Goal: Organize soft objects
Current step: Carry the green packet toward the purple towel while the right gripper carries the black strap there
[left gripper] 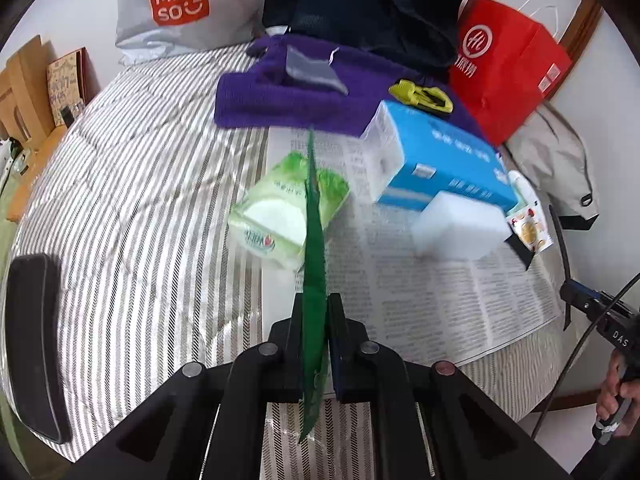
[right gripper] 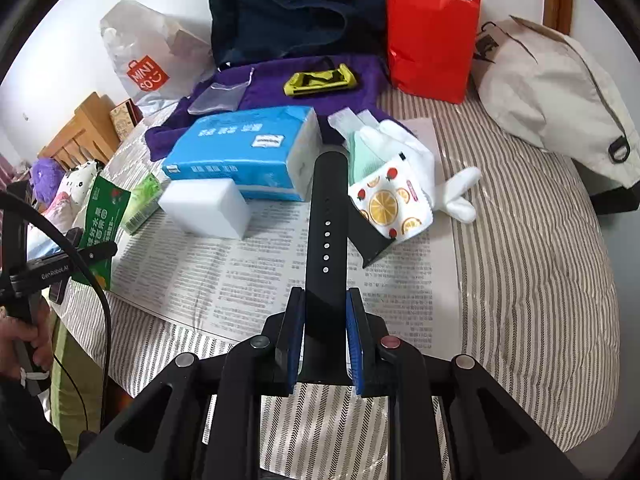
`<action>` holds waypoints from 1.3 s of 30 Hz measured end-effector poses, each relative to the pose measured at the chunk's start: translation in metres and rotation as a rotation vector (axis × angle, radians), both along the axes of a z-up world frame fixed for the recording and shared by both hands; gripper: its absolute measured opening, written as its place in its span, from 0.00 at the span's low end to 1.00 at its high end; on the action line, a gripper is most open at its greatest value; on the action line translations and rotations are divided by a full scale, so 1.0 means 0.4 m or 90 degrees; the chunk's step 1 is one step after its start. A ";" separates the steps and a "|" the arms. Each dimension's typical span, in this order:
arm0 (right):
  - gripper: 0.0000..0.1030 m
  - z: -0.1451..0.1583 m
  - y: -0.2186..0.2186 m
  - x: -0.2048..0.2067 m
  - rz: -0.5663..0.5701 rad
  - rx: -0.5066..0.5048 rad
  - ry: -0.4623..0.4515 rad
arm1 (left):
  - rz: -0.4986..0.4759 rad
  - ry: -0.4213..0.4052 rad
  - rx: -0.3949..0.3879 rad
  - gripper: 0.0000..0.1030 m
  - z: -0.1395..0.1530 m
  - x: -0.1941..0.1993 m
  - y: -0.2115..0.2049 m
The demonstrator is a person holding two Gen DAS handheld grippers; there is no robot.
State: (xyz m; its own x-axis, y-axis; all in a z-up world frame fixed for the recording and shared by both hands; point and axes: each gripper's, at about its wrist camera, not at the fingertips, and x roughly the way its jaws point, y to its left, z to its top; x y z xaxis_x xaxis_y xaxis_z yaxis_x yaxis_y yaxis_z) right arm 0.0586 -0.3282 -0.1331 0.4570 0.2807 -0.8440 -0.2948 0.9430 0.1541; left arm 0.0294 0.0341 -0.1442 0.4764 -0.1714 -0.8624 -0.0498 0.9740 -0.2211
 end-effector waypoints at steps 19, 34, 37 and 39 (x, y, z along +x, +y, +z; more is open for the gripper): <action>0.19 0.074 0.022 0.058 0.012 0.029 -0.030 | 0.000 -0.065 -0.012 0.09 0.101 0.069 0.026; 0.20 0.119 0.050 0.149 0.015 0.023 -0.053 | -0.021 -0.084 -0.003 0.09 0.149 0.173 0.025; 0.20 0.127 0.063 0.180 0.016 0.021 -0.057 | -0.022 -0.085 -0.001 0.09 0.152 0.205 0.026; 0.19 0.131 0.071 0.201 0.017 0.021 -0.059 | -0.025 -0.084 -0.001 0.09 0.153 0.229 0.026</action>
